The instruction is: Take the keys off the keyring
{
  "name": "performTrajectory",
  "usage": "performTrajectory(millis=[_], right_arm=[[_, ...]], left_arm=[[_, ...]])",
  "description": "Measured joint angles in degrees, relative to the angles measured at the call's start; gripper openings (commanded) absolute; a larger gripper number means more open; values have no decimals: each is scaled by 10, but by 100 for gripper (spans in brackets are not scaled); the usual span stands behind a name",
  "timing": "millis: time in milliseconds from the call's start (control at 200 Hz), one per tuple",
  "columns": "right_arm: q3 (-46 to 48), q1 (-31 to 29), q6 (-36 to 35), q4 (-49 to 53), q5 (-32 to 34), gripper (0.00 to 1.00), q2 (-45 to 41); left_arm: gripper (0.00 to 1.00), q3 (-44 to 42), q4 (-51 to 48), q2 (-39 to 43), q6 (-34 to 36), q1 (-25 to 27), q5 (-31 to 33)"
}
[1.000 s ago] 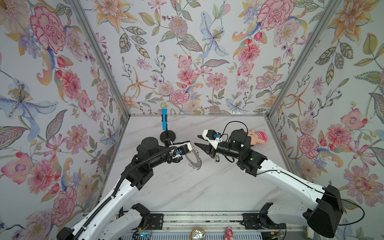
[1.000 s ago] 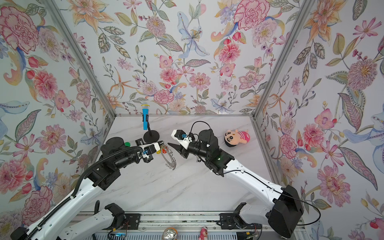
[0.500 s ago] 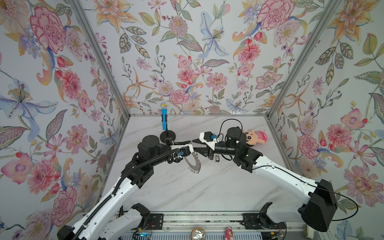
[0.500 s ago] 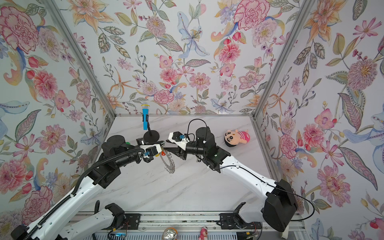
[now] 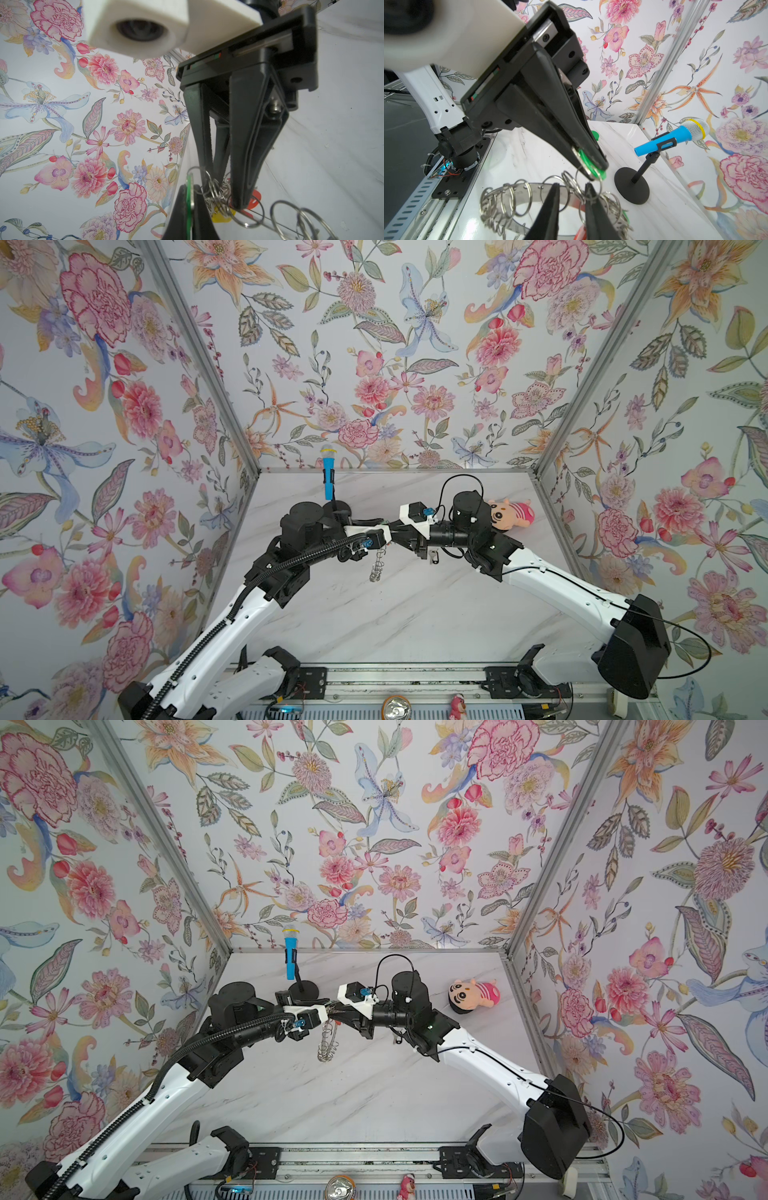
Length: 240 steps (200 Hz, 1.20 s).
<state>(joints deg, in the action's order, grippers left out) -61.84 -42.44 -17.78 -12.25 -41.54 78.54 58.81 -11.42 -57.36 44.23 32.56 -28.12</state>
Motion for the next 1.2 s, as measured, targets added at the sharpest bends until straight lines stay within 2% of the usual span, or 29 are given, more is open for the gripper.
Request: performTrajectory(millis=[510,816,1201], right_arm=[[0,10,9,-9,-16,0,0],[1,18,28,-36,-17,0,-1],[22,28,88,-98,-24,0,-4]], left_arm=[[0,4,0,-5,19,0,14],[0,-3,33,5,19,0,40],[0,-35,85,19,18,-3,76]])
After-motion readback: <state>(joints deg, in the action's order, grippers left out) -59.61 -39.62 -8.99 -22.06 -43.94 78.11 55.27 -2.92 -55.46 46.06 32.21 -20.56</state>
